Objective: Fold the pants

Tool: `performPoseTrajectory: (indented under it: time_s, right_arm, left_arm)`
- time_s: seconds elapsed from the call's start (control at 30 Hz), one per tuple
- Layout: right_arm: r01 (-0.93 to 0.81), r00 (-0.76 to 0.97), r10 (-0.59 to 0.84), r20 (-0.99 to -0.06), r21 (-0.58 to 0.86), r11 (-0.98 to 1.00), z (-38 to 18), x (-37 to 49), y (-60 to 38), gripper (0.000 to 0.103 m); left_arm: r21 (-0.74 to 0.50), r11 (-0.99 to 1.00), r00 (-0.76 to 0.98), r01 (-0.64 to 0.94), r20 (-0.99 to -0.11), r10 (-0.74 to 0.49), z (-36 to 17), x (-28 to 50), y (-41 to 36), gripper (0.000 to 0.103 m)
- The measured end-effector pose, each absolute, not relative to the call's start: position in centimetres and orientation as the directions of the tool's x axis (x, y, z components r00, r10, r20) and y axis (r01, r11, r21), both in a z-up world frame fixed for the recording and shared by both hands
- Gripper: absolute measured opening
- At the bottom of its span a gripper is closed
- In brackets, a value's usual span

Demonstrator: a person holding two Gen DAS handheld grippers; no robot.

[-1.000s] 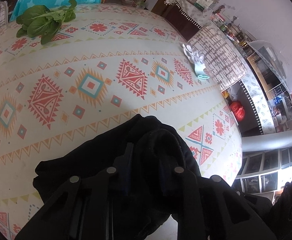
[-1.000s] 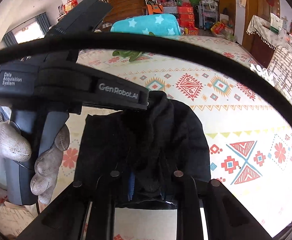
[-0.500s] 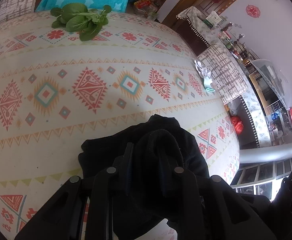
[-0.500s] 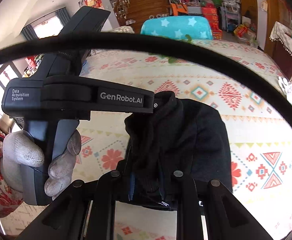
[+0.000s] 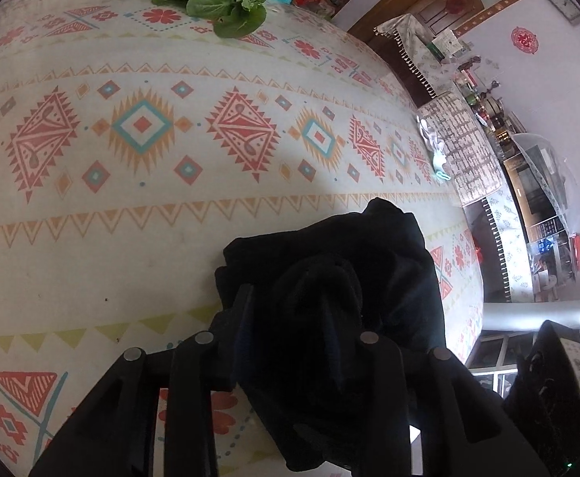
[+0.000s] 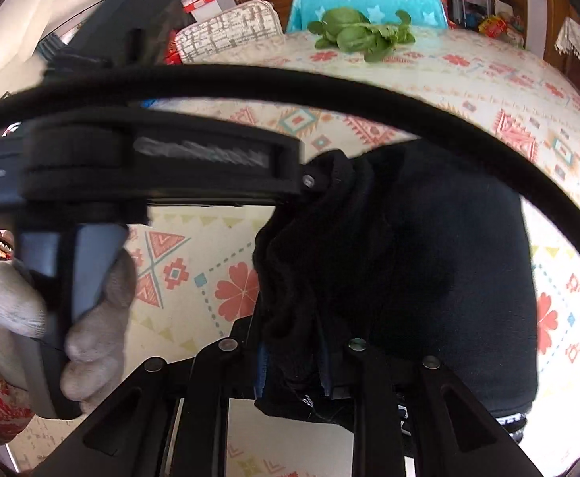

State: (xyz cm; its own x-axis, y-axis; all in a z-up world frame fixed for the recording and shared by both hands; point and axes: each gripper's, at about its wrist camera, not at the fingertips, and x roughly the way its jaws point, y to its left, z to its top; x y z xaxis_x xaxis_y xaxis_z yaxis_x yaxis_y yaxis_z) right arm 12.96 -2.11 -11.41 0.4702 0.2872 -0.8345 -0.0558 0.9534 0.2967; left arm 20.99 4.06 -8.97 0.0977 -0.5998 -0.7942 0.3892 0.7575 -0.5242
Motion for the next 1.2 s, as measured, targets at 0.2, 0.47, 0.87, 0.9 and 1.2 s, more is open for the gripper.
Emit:
performPoseTrajectory:
  time_s: [0.2, 0.47, 0.87, 0.9, 1.2]
  right_arm:
    - [-0.114, 0.48, 0.299, -0.825, 0.279, 0.953, -11.1, 13.0, -0.3, 0.081]
    - [-0.162, 0.495, 0.284, -0.821, 0.234, 0.959, -8.4, 10.9, -0.2, 0.082]
    - [0.191, 0.556, -0.01, -0.831, 0.116, 0.975, -6.9, 11.0, -10.5, 0.082]
    - [0.201, 0.544, -0.027, -0.839, 0.099, 0.975, -7.5, 11.6, -10.6, 0.082]
    - [0.193, 0.472, -0.04, -0.881, 0.059, 0.979, -13.4, 12.1, -10.3, 0.083]
  left_arm:
    - [-0.565, 0.746, 0.093, 0.353, -0.772, -0.629, -8.9, 21.5, 6.4, 0.034]
    - [-0.583, 0.768, 0.177, 0.264, -0.754, -0.633, -8.4, 22.8, 11.4, 0.035]
    - [-0.488, 0.784, 0.235, 0.384, -0.769, -0.594, -4.3, 20.0, 6.3, 0.044]
    - [-0.452, 0.793, 0.239, 0.408, -0.786, -0.57, -4.4, 19.7, 5.1, 0.044]
    - [-0.204, 0.864, 0.269, 0.46, -0.895, -0.354, -9.6, 19.4, 0.7, 0.058]
